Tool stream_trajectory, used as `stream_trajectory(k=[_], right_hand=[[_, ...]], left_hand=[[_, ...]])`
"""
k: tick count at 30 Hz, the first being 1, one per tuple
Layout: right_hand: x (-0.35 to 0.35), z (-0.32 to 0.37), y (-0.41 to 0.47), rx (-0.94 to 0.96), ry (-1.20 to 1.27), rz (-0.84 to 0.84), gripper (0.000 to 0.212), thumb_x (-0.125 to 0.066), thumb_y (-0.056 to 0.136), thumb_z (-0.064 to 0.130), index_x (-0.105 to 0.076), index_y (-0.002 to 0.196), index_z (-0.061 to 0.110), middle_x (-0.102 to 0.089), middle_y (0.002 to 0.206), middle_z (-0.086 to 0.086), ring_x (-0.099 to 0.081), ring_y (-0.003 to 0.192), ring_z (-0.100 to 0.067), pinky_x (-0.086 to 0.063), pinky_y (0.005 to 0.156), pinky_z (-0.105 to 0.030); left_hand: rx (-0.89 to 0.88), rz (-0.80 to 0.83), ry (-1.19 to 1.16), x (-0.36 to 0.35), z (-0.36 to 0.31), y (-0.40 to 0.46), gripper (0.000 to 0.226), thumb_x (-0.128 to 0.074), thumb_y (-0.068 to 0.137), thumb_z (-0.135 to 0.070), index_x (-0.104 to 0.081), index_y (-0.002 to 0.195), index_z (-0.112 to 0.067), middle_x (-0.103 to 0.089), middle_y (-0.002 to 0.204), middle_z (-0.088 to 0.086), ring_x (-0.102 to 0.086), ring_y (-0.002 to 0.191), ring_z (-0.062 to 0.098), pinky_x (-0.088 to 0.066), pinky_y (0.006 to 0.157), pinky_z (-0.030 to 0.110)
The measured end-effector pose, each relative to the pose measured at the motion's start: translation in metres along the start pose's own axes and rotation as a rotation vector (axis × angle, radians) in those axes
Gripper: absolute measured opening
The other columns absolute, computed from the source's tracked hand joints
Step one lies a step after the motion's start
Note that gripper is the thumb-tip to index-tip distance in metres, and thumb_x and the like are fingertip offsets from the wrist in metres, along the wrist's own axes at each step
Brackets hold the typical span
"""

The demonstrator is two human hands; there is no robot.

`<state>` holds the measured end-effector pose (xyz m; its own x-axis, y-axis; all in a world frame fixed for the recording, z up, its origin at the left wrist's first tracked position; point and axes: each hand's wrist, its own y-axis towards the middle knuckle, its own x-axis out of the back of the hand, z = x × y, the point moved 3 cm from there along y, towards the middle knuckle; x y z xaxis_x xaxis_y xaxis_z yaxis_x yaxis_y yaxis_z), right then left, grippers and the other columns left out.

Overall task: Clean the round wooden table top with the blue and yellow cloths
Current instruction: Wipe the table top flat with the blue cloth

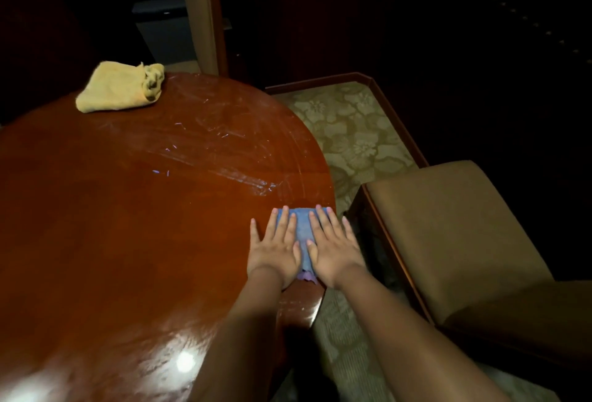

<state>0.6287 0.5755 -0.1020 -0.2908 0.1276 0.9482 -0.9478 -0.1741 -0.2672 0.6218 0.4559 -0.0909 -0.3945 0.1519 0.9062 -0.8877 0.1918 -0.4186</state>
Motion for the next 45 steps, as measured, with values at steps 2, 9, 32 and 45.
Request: stream_trajectory(k=[2,9,32,45], right_hand=[[0.004,-0.003,0.017,-0.019,-0.016,-0.012,0.07,0.017,0.084,0.047,0.019,0.148,0.018,0.023,0.157,0.001,0.024,0.143,-0.015,0.018,0.113,-0.036],[0.015,-0.01,0.075,-0.025,-0.068,-0.009,0.057,-0.009,0.102,0.039,0.015,0.15,0.018,0.021,0.158,0.002,0.021,0.144,-0.015,0.013,0.117,-0.04],[0.0,-0.015,-0.011,-0.02,0.058,0.046,0.059,-0.01,0.103,0.04,0.019,0.147,0.015,0.025,0.156,-0.001,0.026,0.142,-0.016,0.017,0.113,-0.031],[0.028,-0.043,0.101,0.033,0.021,0.01,0.059,-0.014,0.103,0.038,0.012,0.15,0.013,0.02,0.158,-0.001,0.02,0.144,-0.015,0.004,0.118,-0.029]], left_hand=[[0.0,-0.013,0.009,0.007,0.003,0.017,0.058,-0.007,0.1,-0.037,0.021,0.147,-0.016,0.028,0.154,0.001,0.025,0.142,0.019,0.009,0.114,0.055],[0.054,-0.051,-0.001,0.018,0.011,0.062,0.058,-0.005,0.1,-0.037,0.021,0.147,-0.015,0.027,0.155,0.003,0.024,0.143,0.021,0.012,0.113,0.056],[-0.046,-0.017,0.089,0.006,-0.017,-0.008,0.059,-0.006,0.1,-0.038,0.023,0.146,-0.014,0.027,0.155,0.004,0.024,0.142,0.022,0.011,0.115,0.052],[0.055,-0.088,0.043,0.037,-0.008,0.09,0.058,-0.004,0.1,-0.036,0.02,0.147,-0.013,0.025,0.155,0.004,0.022,0.143,0.022,0.011,0.115,0.051]])
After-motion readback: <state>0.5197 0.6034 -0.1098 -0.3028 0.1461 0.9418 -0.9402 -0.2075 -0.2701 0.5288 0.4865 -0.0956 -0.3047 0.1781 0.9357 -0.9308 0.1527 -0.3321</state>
